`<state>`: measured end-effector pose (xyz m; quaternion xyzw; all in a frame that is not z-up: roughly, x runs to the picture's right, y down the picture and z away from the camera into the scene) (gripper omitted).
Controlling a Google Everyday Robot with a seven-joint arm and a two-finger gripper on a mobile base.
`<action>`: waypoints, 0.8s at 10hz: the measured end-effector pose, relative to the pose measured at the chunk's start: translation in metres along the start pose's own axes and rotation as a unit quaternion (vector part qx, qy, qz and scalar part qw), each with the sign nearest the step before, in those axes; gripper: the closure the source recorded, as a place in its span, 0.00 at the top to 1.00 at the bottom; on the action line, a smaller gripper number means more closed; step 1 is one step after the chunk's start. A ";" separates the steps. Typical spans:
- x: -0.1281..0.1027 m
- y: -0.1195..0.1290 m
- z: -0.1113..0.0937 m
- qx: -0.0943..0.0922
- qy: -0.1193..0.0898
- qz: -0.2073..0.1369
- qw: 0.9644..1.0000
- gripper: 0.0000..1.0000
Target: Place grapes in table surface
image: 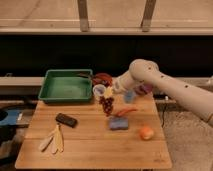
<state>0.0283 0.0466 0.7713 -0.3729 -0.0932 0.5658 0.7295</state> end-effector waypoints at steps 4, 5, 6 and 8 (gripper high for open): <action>0.032 -0.008 0.054 -0.016 0.067 0.023 0.997 0.00; 0.034 -0.005 0.059 -0.026 0.074 0.024 0.997 0.00; 0.033 0.003 0.061 -0.036 0.080 0.021 0.996 0.00; 0.028 0.026 0.067 -0.056 0.089 0.001 0.994 0.00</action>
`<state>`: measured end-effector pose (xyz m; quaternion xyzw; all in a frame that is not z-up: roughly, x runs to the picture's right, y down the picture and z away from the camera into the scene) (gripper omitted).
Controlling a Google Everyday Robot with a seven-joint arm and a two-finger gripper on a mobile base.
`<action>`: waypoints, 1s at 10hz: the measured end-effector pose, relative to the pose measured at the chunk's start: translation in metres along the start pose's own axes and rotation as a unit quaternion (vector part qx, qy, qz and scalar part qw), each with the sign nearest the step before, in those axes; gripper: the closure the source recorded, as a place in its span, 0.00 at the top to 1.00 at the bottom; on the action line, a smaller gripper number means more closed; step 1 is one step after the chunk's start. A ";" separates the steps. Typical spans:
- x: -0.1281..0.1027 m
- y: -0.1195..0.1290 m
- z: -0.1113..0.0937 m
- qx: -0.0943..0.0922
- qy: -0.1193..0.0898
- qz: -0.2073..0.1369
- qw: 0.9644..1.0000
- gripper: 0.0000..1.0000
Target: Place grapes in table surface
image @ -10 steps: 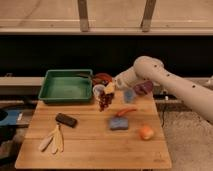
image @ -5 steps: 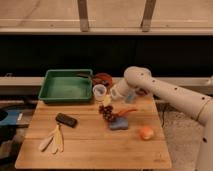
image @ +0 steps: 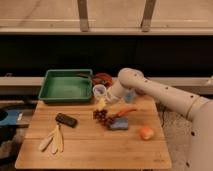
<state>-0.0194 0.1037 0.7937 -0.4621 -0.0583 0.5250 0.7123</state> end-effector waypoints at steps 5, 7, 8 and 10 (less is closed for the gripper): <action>-0.010 0.042 0.018 -0.023 0.023 -0.053 0.998 0.00; -0.006 0.030 0.033 -0.034 0.050 -0.046 0.997 0.07; -0.005 0.026 0.042 -0.040 0.066 -0.042 0.996 0.17; -0.001 0.021 0.055 -0.048 0.086 -0.035 0.995 0.37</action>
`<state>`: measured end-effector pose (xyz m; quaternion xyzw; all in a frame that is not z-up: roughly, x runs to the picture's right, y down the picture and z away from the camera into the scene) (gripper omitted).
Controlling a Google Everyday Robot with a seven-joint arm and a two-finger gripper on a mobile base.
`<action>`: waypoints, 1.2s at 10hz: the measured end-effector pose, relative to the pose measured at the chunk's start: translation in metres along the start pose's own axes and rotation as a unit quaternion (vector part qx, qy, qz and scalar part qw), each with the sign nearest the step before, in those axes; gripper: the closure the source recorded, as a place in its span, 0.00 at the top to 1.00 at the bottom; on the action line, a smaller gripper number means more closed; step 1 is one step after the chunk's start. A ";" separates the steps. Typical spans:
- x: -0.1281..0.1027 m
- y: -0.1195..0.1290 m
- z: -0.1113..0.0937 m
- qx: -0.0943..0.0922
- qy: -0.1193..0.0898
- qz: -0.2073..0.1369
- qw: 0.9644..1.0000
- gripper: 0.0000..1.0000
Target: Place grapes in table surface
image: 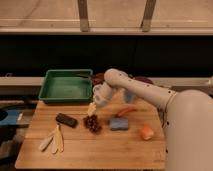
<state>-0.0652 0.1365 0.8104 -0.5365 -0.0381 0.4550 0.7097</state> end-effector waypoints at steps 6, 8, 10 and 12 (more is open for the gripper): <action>0.004 -0.001 0.002 -0.008 0.014 0.010 1.000 0.63; 0.005 -0.003 -0.001 -0.003 0.008 0.016 1.000 0.63; 0.003 -0.001 0.000 -0.003 0.009 0.015 1.000 0.63; 0.004 -0.002 0.000 -0.003 0.008 0.015 1.000 0.63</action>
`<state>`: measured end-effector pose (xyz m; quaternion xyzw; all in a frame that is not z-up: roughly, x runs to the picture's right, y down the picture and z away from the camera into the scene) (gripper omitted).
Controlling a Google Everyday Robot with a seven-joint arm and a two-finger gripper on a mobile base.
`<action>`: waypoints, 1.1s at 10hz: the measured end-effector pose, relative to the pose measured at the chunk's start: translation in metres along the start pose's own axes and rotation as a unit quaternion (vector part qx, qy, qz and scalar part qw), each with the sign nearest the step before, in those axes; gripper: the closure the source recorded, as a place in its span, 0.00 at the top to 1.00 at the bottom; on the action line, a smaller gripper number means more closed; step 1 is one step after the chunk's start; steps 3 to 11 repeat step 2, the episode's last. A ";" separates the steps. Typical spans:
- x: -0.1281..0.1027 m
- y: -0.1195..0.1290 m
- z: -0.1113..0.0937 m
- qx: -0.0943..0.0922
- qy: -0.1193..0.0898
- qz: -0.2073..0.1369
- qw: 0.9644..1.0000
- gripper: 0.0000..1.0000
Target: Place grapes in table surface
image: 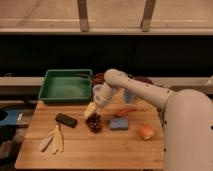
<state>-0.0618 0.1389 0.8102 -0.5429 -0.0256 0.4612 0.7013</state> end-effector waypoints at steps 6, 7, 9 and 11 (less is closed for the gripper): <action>0.000 0.000 0.000 0.000 0.000 0.000 1.000 0.63; 0.000 0.000 0.000 0.000 0.000 0.000 1.000 0.63; 0.000 0.000 0.000 0.000 0.000 0.000 1.000 0.63; 0.000 0.000 0.000 0.000 0.000 0.000 1.000 0.63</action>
